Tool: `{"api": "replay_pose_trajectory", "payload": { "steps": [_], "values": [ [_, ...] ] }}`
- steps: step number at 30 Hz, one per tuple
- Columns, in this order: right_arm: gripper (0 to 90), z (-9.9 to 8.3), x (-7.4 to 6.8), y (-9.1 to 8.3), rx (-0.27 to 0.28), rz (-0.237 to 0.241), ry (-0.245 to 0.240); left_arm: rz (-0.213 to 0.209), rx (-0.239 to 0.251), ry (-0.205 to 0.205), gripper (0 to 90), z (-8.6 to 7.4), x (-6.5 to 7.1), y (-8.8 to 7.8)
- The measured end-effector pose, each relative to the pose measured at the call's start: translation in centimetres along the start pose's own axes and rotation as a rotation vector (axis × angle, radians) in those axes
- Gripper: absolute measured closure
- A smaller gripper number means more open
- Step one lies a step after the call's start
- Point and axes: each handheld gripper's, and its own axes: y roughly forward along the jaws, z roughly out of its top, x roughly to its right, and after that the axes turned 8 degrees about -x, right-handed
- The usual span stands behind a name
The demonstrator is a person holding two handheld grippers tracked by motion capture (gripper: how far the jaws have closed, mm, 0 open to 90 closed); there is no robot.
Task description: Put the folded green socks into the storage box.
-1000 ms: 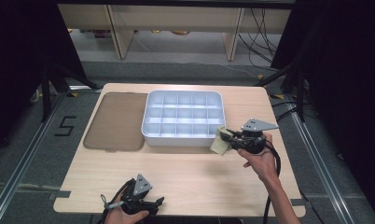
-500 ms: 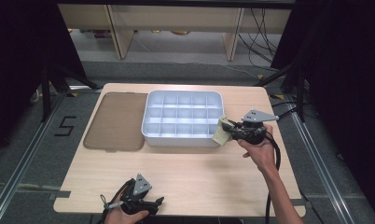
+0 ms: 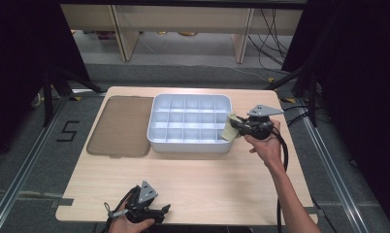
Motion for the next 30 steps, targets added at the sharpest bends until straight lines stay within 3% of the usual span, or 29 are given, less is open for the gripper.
{"api": "replay_pose_trajectory", "payload": {
  "steps": [1,2,6,7,9,10,11,22,23,24,27,28,30],
  "values": [
    [75.4,0.1,-0.1,0.2,-0.006,-0.006,0.011,0.000,-0.019,0.023,22.5,0.0,-0.1,-0.1],
    [75.4,0.2,0.1,0.3,-0.009,-0.010,-0.008,0.002,-0.028,0.034,22.5,0.0,-0.2,-0.2],
    [75.4,0.2,0.2,0.9,-0.016,-0.015,0.001,0.002,-0.026,0.031,22.5,0.0,-0.2,-0.2],
    [75.3,0.3,0.4,1.2,-0.023,-0.021,-0.010,0.013,-0.030,0.058,22.5,0.1,-0.3,-0.3],
    [75.4,0.4,0.5,1.5,-0.037,-0.030,-0.020,0.000,-0.010,0.013,22.5,0.0,-0.1,-0.1],
    [75.4,0.4,0.5,1.5,-0.037,-0.030,-0.020,0.000,-0.010,0.013,22.5,0.0,-0.1,-0.1],
    [75.4,0.5,0.5,1.9,-0.046,-0.028,-0.023,0.010,-0.031,0.053,22.5,0.1,-0.3,-0.3],
    [75.3,1.0,0.4,3.8,-0.093,-0.092,-0.089,0.013,-0.030,0.057,22.5,0.1,-0.3,-0.2],
    [75.2,1.0,0.3,3.9,-0.106,-0.093,-0.093,0.006,0.001,0.023,22.5,0.0,0.0,0.0],
    [75.2,0.9,0.2,4.1,-0.109,-0.098,-0.092,0.007,0.008,0.014,22.5,0.0,0.0,0.0],
    [75.2,0.8,-0.1,4.7,-0.128,-0.112,-0.100,0.005,0.010,0.010,22.5,0.0,0.1,0.0],
    [75.2,0.8,0.1,4.9,-0.136,-0.107,-0.136,0.005,0.010,0.010,22.5,0.0,0.1,0.0],
    [75.2,0.7,-0.1,5.2,-0.161,-0.109,-0.129,0.002,0.011,0.007,22.5,0.0,0.2,0.1]
  ]
}}
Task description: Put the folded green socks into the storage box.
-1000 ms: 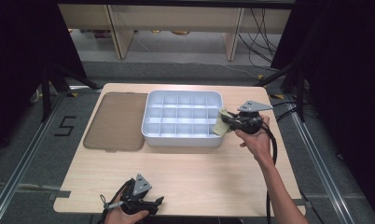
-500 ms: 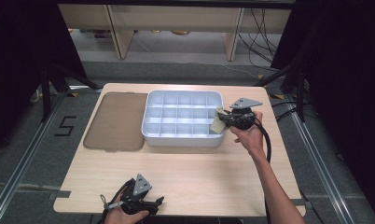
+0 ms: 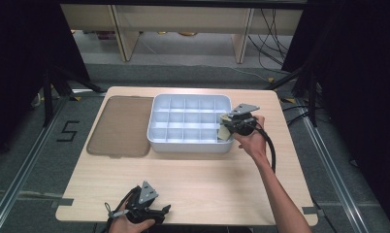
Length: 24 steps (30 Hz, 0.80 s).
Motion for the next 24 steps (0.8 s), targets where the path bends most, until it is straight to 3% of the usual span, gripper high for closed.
{"api": "replay_pose_trajectory", "payload": {
  "steps": [4,8,9,10,11,15,19,20,21,24],
  "values": [
    [75.1,-0.2,0.0,0.7,-0.020,-0.005,-0.016,-0.005,-0.012,-0.003,22.5,0.0,0.0,0.0],
    [75.0,-0.4,-0.4,1.0,-0.025,-0.003,-0.006,0.008,-0.049,0.060,22.5,0.0,-0.4,-0.3],
    [75.0,-0.5,-0.6,1.2,-0.027,-0.003,-0.005,0.006,-0.020,0.011,22.4,0.0,-0.1,0.1],
    [75.0,-0.6,-0.6,1.4,-0.023,-0.007,-0.019,0.002,-0.014,0.006,22.4,0.0,0.0,0.0],
    [75.0,-0.6,-0.8,1.4,-0.032,-0.007,-0.004,0.004,-0.029,0.038,22.4,0.0,-0.2,-0.2],
    [74.8,-0.8,-0.9,1.7,-0.040,0.004,-0.037,0.010,-0.018,0.022,22.4,0.0,-0.1,0.0],
    [74.6,-1.0,-1.1,1.8,-0.043,0.005,-0.015,0.007,-0.016,0.008,22.4,0.0,0.0,0.0],
    [74.7,-1.1,-1.0,2.0,-0.040,0.007,-0.053,0.001,-0.024,0.024,22.4,0.0,-0.1,-0.1],
    [74.6,-1.3,-1.3,2.1,-0.043,0.010,-0.022,0.009,-0.048,0.066,22.4,0.0,-0.3,-0.3],
    [74.4,-1.6,-1.3,2.3,-0.059,0.023,-0.029,0.008,-0.044,0.060,22.4,0.0,-0.3,-0.2]
  ]
}}
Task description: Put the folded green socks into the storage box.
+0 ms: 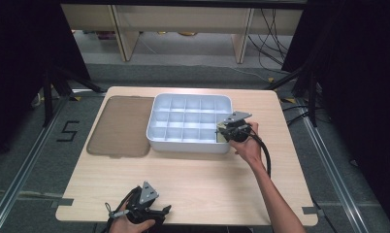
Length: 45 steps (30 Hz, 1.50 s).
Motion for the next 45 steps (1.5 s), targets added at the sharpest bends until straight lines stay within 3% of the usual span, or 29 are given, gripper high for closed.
{"api": "replay_pose_trajectory", "payload": {
  "steps": [7,8,18,19,22,26,29,30,32,33,34,38,44,45],
  "values": [
    [74.1,-0.3,-0.2,0.2,-0.008,0.006,-0.005,0.000,0.000,-0.002,22.4,0.0,0.0,0.0],
    [74.0,-0.4,-0.3,0.2,-0.012,0.005,-0.003,-0.004,0.033,-0.038,22.4,0.0,0.3,0.2],
    [71.1,-0.8,-0.2,0.6,-0.021,0.008,-0.003,-0.004,0.032,-0.037,22.4,0.0,0.3,0.2],
    [66.6,-0.9,-0.1,0.5,-0.017,0.010,0.024,-0.004,0.033,-0.037,22.4,0.0,0.3,0.2],
    [65.0,-0.8,0.0,0.2,-0.003,0.028,0.063,-0.004,0.033,-0.037,22.4,0.0,0.3,0.2],
    [68.1,-0.6,0.5,-0.6,0.038,0.031,0.051,-0.005,0.032,-0.037,22.4,0.0,0.3,0.2],
    [75.6,0.0,0.6,-1.8,0.085,0.046,0.067,-0.008,0.042,-0.049,22.4,0.0,0.4,0.3],
    [77.5,0.1,0.7,-1.9,0.098,0.036,0.057,-0.004,0.023,-0.028,22.4,0.0,0.3,0.2],
    [79.5,0.3,0.8,-2.1,0.091,0.035,0.048,-0.004,0.029,-0.034,22.4,0.0,0.3,0.3],
    [81.6,0.5,0.9,-2.0,0.075,0.024,0.055,-0.001,0.006,-0.007,22.4,0.0,0.2,0.1],
    [81.6,0.5,0.9,-2.0,0.075,0.024,0.055,-0.001,0.006,-0.007,22.4,0.0,0.2,0.1],
    [83.6,0.2,0.7,-0.8,-0.023,0.036,0.074,0.000,-0.004,0.005,22.4,0.0,0.1,0.0],
    [83.5,-0.3,0.3,0.3,-0.077,0.044,0.084,-0.001,-0.003,0.005,22.4,0.0,0.1,0.0],
    [83.5,-0.3,0.3,0.5,-0.088,0.040,0.066,-0.010,-0.002,-0.015,22.4,0.0,0.2,0.1]
  ]
}}
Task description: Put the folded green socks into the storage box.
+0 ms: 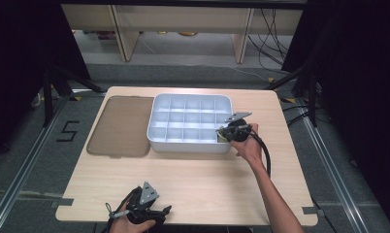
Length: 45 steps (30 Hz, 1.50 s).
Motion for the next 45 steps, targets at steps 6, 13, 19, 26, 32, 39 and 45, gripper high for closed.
{"api": "replay_pose_trajectory", "payload": {
  "steps": [6,13,19,26,32,39,45],
  "values": [
    [83.4,0.2,-0.3,0.5,-0.052,0.007,-0.010,0.008,-0.001,0.020,22.4,0.0,0.0,0.0],
    [83.1,0.4,-0.4,1.1,-0.064,0.017,0.015,0.008,-0.001,0.022,22.4,0.0,0.0,0.0],
    [81.7,0.7,-0.2,0.1,-0.063,0.032,0.008,0.007,0.000,0.010,22.4,0.0,0.0,0.0],
    [79.3,0.8,0.2,-2.0,0.023,0.016,0.005,0.005,0.017,0.001,22.4,0.1,0.1,0.1],
    [76.5,0.4,0.1,-3.5,0.071,0.041,0.026,0.000,0.039,-0.030,22.4,0.1,0.3,0.2],
    [68.1,-1.6,-1.4,-5.4,0.183,0.088,0.033,0.005,0.034,-0.027,22.4,0.1,0.3,0.2],
    [62.3,-2.5,-2.4,-6.0,0.236,0.122,0.062,0.005,0.035,-0.016,22.4,0.1,0.3,0.2]
  ]
}}
